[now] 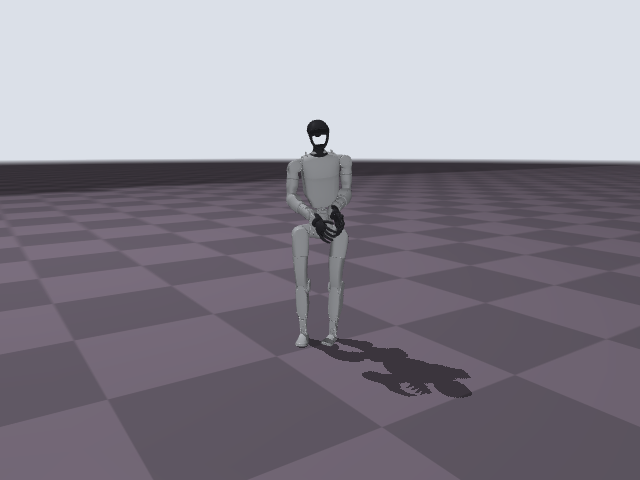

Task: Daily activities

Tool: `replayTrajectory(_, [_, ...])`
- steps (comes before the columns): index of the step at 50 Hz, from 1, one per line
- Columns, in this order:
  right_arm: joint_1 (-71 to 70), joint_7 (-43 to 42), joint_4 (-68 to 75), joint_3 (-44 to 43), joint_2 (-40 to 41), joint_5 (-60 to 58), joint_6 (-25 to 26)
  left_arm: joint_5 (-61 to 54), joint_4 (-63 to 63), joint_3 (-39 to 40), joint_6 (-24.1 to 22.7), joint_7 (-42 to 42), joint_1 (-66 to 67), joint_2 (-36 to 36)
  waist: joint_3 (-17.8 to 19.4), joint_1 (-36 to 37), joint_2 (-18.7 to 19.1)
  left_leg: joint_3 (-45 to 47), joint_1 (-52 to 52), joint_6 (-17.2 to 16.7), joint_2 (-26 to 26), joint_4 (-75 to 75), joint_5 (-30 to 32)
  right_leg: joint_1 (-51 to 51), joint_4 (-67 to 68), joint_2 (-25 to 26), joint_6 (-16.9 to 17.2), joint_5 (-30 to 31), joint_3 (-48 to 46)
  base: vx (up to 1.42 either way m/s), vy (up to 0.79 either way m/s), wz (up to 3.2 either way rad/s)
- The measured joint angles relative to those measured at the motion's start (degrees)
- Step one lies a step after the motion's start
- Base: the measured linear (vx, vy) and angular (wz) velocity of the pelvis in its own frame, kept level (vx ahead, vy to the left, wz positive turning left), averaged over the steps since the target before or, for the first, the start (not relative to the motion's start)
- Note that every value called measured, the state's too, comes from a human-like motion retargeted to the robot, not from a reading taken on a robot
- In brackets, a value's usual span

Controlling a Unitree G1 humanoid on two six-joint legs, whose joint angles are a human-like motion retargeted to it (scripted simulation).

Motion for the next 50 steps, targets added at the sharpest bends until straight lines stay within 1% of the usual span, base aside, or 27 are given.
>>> replayTrajectory(6, [-0.16,4.51,6.13,-0.80,1.11,2.15,-0.56,3.48,1.14,0.96,-0.36,-1.51,-0.91,0.32,-0.26,0.92,1.36,-0.89,-0.32,-1.87,0.14,-1.07,1.19,0.02,-0.15,-0.15,-0.74,0.21,-1.61,-0.02,0.01,0.44])
replayTrajectory(13, [-0.34,8.14,12.00,-2.94,1.17,4.03,-1.50,9.15,1.93,4.28,-0.61,-3.19,-3.48,5.96,-0.48,1.51,4.02,-1.65,-1.13,-4.20,0.13,-1.62,2.42,-0.17,-0.25,-0.31,-1.66,0.64,-3.22,-0.02,0.02,0.43])
replayTrajectory(16, [-0.64,8.98,13.82,-4.14,1.16,4.91,-1.83,11.85,1.97,4.93,-0.28,-4.21,-4.97,7.27,-0.33,1.39,5.29,-1.97,-1.64,-5.22,0.06,-1.65,2.88,-0.40,-0.15,-0.40,-2.12,0.77,-3.83,-0.03,0.01,0.41])
replayTrajectory(25, [-2.15,11.20,16.48,-7.88,0.41,9.55,-2.40,16.70,1.33,3.93,1.11,-9.29,-8.64,8.33,0.89,1.24,8.89,-2.75,-3.39,-7.89,-0.21,-1.71,4.25,-1.57,0.39,-0.71,-3.25,1.06,-5.41,-0.03,0.01,0.36])
replayTrajectory(30, [-2.95,12.90,16.48,-9.22,-0.29,12.95,-2.58,16.83,0.63,2.64,1.14,-12.54,-10.09,8.86,1.72,1.49,9.85,-3.07,-4.25,-8.91,-0.49,-1.72,4.99,-2.16,0.58,-0.91,-3.60,1.28,-6.30,-0.03,0.01,0.31])
replayTrajectory(37, [-4.25,15.28,15.41,-9.49,-0.88,16.74,-2.98,15.13,0.01,0.98,0.18,-16.27,-8.83,10.53,2.75,2.16,9.26,-3.25,-5.17,-10.06,-0.78,-1.73,5.91,-2.76,0.97,-1.09,-4.04,1.36,-7.52,-0.03,-0.01,0.28])
replayTrajectory(45, [-5.50,17.86,9.53,-7.21,-0.07,19.14,-3.21,13.00,-0.64,-0.20,-0.77,-18.53,-4.98,12.99,3.55,2.44,6.46,-3.41,-5.54,-10.26,-1.24,-1.71,6.61,-3.11,2.00,-1.33,-4.67,0.81,-8.50,-0.02,-0.01,0.25])
replayTrajectory(50, [-4.86,20.08,6.73,-5.50,-0.01,20.27,-2.38,11.62,0.26,-1.20,-0.48,-20.18,-3.63,13.57,3.94,2.82,5.14,-4.08,-5.63,-10.26,-1.68,-1.73,7.16,-3.12,2.56,-1.55,-4.94,0.54,-9.52,-0.01,0.00,0.32])
